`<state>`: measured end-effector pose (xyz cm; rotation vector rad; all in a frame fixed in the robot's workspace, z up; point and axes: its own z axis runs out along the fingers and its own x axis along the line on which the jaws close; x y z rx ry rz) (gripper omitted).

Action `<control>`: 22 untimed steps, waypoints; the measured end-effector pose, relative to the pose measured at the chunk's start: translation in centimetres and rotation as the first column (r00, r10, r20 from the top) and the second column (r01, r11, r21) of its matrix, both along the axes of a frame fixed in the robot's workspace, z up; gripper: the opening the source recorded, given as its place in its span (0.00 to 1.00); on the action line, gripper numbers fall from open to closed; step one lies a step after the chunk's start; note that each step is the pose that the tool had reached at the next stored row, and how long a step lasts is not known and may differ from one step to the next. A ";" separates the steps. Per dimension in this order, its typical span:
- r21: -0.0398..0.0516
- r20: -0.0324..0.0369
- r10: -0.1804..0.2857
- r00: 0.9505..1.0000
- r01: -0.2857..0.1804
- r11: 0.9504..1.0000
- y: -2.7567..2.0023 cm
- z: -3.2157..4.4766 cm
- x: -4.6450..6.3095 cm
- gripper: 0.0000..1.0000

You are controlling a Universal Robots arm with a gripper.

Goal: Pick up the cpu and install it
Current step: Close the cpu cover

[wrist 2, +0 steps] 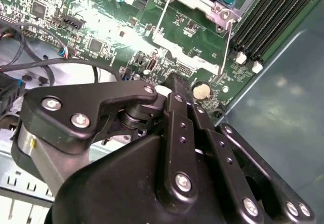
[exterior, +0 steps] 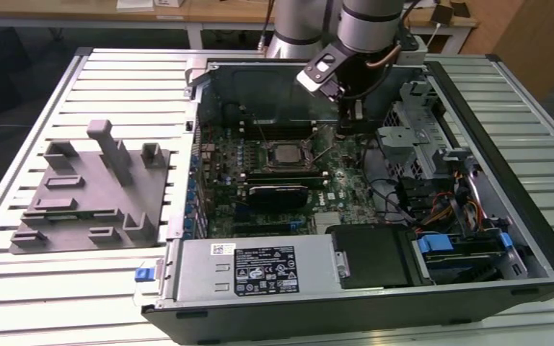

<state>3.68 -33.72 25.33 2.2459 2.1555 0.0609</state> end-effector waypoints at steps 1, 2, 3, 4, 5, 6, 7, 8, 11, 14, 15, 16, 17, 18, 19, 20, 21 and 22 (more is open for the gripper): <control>0.000 -0.003 0.000 1.000 0.000 1.000 -0.01 -0.13 0.0 0.11; 0.000 -0.006 0.000 1.000 0.000 1.000 -0.01 -0.27 0.1 0.11; 0.000 -0.009 0.000 1.000 0.000 1.000 -0.01 -0.40 0.1 0.11; 0.000 -0.013 0.000 1.000 0.000 1.000 -0.01 -0.55 0.1 0.11; 0.000 -0.017 0.000 1.000 0.000 1.000 -0.01 -0.70 0.1 0.11; 0.000 -0.020 0.000 1.000 0.000 1.000 -0.01 -0.86 0.1 0.11; 0.000 -0.024 0.000 1.000 0.000 1.000 -0.01 -1.01 0.1 0.11; 0.000 -0.026 0.000 1.000 0.000 1.000 -0.01 -1.14 0.1 0.11; 0.000 -0.027 0.000 1.000 0.000 1.000 -0.01 -1.28 0.0 0.11; 0.000 -0.027 0.000 1.000 0.000 1.000 -0.01 -1.31 -0.3 0.11; 0.000 -0.027 0.000 1.000 0.000 1.000 -0.01 -1.32 -0.4 0.11; 0.000 -0.027 0.000 1.000 0.000 1.000 -0.01 -1.32 -0.6 0.11; 0.000 -0.027 0.000 1.000 0.000 1.000 -0.01 -1.32 -0.8 0.11; 0.000 -0.027 0.000 1.000 0.000 1.000 -0.01 -1.32 -1.0 0.11; 0.000 -0.027 0.000 1.000 0.000 1.000 -0.01 -1.32 -1.2 0.11; 0.000 -0.027 0.000 1.000 0.000 1.000 -0.01 -1.32 -1.4 0.11; 0.000 -0.027 0.000 1.000 0.000 1.000 -0.01 -1.32 -1.6 0.11; 0.000 -0.027 0.000 1.000 0.000 1.000 -0.01 -1.32 -1.8 0.11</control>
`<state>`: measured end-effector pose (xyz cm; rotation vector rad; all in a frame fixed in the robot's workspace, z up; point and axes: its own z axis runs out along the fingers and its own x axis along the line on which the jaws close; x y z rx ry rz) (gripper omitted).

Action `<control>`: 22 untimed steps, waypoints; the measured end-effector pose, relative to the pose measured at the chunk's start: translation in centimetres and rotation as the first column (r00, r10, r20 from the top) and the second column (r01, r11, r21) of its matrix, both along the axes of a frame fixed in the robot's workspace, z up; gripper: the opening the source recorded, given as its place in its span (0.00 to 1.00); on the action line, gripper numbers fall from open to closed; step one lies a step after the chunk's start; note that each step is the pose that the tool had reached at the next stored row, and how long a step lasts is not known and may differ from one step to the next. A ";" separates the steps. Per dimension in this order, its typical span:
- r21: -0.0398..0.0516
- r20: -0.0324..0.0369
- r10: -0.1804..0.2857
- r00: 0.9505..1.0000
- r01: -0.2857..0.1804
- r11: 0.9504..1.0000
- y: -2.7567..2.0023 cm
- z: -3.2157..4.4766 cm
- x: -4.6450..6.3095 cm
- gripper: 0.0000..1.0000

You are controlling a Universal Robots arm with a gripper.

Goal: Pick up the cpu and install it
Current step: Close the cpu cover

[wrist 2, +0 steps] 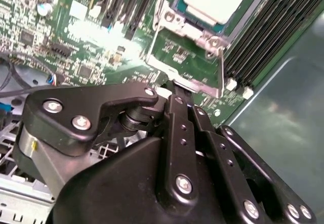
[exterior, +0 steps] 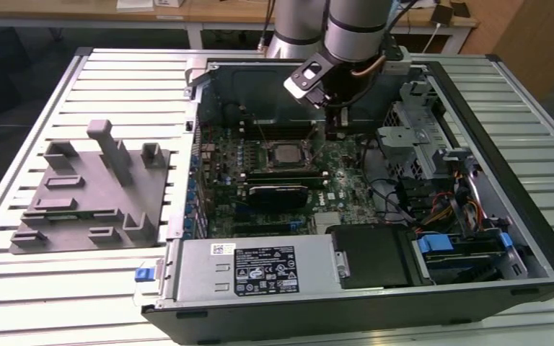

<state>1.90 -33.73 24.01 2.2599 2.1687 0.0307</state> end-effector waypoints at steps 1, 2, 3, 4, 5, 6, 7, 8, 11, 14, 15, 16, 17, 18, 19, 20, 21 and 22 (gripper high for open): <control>0.000 0.000 0.000 1.000 0.000 1.000 0.00 0.00 -0.2 0.11; 0.000 0.000 0.000 1.000 0.000 1.000 0.00 0.00 -0.4 0.11; 0.000 0.000 0.000 1.000 0.000 1.000 0.00 0.00 -0.7 0.11; 0.000 0.000 0.000 1.000 0.000 1.000 0.01 0.00 -0.9 0.11; 0.000 0.000 0.000 1.000 0.000 1.000 0.01 -0.01 -1.1 0.11; 0.000 0.000 0.000 1.000 0.000 1.000 0.01 -0.02 -1.2 0.11; 0.000 0.000 0.000 1.000 0.000 1.000 0.01 -0.02 -1.4 0.11; 0.000 0.000 0.000 1.000 0.000 1.000 0.02 -0.03 -1.5 0.11; 0.000 0.000 0.000 1.000 0.000 1.000 0.02 -0.05 -1.9 0.11; 0.000 0.000 0.000 1.000 0.000 1.000 0.02 -0.08 -2.2 0.11; 0.000 0.000 0.000 1.000 0.000 1.000 0.02 -0.09 -2.3 0.11; 0.000 0.000 0.000 1.000 0.000 1.000 0.02 -0.11 -2.4 0.11; 0.000 0.000 0.000 1.000 0.000 1.000 0.02 -0.12 -2.5 0.11; 0.000 0.000 0.000 1.000 0.000 1.000 0.02 -0.13 -2.5 0.11; 0.000 0.000 0.000 1.000 0.000 1.000 0.02 -0.15 -2.6 0.11; 0.000 0.000 0.000 1.000 0.000 1.000 0.02 -0.17 -2.6 0.11; 0.000 0.000 0.000 1.000 0.000 1.000 0.02 -0.18 -2.6 0.11; 0.000 0.000 0.000 1.000 0.000 1.000 0.02 -0.18 -2.6 0.11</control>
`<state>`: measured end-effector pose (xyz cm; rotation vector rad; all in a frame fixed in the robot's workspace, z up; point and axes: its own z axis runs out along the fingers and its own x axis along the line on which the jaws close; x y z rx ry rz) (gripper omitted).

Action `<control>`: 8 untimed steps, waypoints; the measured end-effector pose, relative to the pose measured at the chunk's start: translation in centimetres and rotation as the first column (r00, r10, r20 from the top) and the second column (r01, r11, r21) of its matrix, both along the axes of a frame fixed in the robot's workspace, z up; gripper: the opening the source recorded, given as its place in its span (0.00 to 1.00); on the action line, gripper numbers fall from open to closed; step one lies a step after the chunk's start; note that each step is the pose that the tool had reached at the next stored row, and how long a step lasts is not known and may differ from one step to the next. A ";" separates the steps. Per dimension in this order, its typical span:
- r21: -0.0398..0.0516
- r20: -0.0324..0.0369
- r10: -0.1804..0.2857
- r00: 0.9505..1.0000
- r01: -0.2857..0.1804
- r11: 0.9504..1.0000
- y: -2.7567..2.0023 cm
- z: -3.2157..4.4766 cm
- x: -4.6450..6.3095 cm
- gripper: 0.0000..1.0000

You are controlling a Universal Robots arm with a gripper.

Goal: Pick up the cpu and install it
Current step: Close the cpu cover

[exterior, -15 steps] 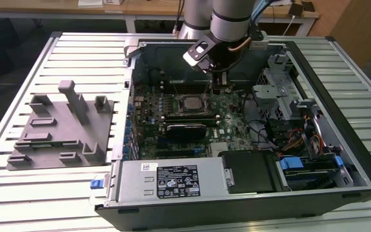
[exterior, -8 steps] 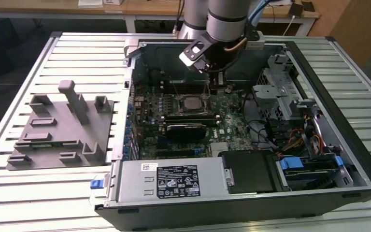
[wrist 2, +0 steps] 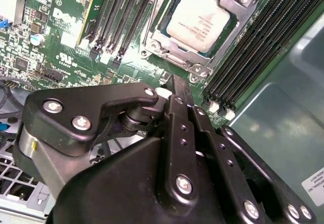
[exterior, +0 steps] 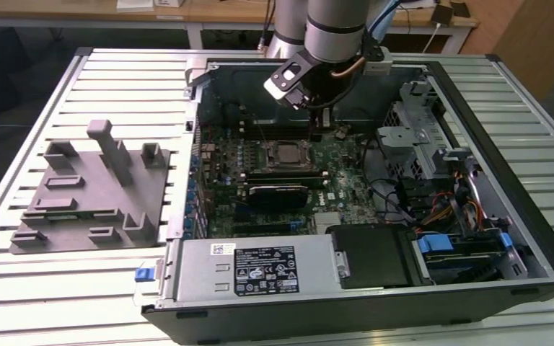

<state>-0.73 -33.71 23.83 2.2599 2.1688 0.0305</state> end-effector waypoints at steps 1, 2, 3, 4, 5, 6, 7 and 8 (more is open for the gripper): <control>0.000 0.000 0.000 1.000 0.000 1.000 0.00 0.00 0.0 0.11; 0.000 0.000 0.000 1.000 0.000 1.000 0.00 0.00 0.0 0.11; 0.000 0.000 0.000 1.000 0.000 1.000 0.00 -0.01 0.0 0.11; 0.000 0.000 0.000 1.000 0.000 1.000 0.00 -0.01 0.0 0.11; 0.000 0.000 0.000 1.000 0.000 1.000 0.00 -0.01 0.0 0.11; 0.000 0.000 0.000 1.000 0.000 1.000 0.00 -0.02 0.0 0.11; 0.000 0.000 0.000 1.000 0.000 1.000 0.00 -0.03 -0.1 0.11; 0.000 0.000 0.000 1.000 0.000 1.000 0.00 -0.06 -0.2 0.11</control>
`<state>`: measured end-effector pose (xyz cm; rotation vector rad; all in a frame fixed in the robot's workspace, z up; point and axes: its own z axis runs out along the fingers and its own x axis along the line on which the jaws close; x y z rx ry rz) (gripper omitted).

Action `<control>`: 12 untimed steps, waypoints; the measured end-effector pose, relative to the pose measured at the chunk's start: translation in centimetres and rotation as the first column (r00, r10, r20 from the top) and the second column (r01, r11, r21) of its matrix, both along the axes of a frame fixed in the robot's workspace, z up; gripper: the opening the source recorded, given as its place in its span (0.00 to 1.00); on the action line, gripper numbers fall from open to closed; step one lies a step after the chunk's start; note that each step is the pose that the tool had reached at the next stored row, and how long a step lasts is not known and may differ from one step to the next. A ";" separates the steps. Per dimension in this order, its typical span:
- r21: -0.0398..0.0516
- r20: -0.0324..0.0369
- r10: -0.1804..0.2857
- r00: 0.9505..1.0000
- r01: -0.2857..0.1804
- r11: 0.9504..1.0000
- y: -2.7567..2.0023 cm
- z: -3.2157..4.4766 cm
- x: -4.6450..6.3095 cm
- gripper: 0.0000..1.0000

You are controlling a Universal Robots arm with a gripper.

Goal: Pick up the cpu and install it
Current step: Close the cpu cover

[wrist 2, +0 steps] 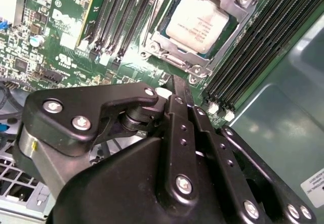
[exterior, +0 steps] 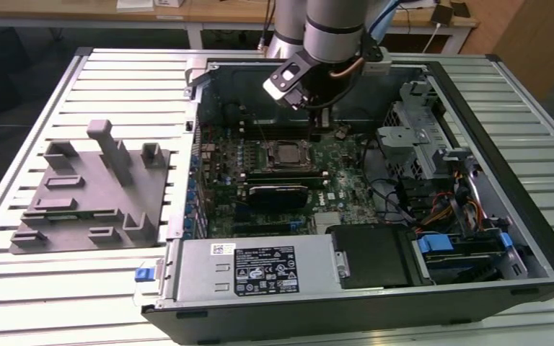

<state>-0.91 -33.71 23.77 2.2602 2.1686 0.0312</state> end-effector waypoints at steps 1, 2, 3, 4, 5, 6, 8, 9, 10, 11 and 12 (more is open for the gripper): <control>0.000 0.000 0.000 1.000 0.000 1.000 0.00 -0.02 -0.1 0.11; 0.000 0.000 0.000 1.000 0.000 1.000 0.00 -0.04 -0.3 0.11; 0.000 0.000 0.000 1.000 0.000 1.000 0.00 -0.07 -0.5 0.11; 0.000 0.000 0.000 1.000 0.000 1.000 0.00 -0.10 -0.7 0.11; 0.000 0.000 0.000 1.000 0.000 1.000 0.00 -0.14 -0.9 0.11; 0.000 0.000 0.000 1.000 0.000 1.000 -0.01 -0.17 -1.0 0.11; 0.000 0.000 0.000 1.000 0.000 1.000 -0.03 -0.26 -1.4 0.11; 0.000 0.000 0.000 1.000 0.000 1.000 -0.04 -0.32 -1.6 0.11; 0.000 0.000 0.000 1.000 0.000 1.000 -0.04 -0.39 -1.8 0.11; 0.000 0.000 0.000 1.000 0.000 1.000 -0.04 -0.47 -2.0 0.11; 0.000 0.000 0.000 1.000 0.000 1.000 -0.04 -0.54 -2.2 0.11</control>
